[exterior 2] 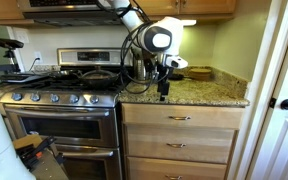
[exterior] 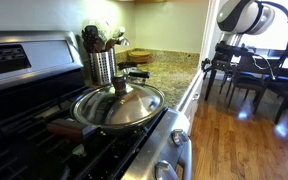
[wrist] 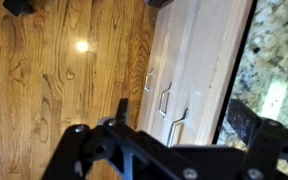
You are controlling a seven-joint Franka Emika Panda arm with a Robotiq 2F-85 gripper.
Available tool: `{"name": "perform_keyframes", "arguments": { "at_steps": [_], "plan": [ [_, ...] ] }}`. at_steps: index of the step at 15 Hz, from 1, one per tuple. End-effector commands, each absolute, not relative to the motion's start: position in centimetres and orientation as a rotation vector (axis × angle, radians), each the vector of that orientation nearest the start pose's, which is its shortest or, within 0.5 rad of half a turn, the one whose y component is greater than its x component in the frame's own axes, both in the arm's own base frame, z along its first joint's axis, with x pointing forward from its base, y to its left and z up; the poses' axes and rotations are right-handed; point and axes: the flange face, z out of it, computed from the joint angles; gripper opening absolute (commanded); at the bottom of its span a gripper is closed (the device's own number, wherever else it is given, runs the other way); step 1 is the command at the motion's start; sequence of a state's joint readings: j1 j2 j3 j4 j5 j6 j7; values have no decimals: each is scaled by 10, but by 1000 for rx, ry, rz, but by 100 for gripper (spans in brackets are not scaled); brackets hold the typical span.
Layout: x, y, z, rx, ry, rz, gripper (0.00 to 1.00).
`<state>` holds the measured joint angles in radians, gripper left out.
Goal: Open the top drawer
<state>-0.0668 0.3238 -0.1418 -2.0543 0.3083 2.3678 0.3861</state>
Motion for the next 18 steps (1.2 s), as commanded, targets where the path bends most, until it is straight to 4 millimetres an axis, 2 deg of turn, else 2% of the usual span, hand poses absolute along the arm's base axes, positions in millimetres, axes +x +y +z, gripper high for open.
{"name": "perform_keyframes", "arguments": {
  "at_steps": [1, 4, 6, 10, 14, 18],
  "plan": [
    [589, -148, 282, -2729, 1330, -40, 100],
    [594, -166, 284, -2771, 1403, -71, 100],
    [590, -165, 283, -2779, 1353, -49, 100],
    [592, -167, 285, -2791, 1370, -59, 100],
    [607, -182, 261, -2778, 1444, -42, 100],
    [621, -194, 228, -2770, 1488, -23, 100]
  ]
}}
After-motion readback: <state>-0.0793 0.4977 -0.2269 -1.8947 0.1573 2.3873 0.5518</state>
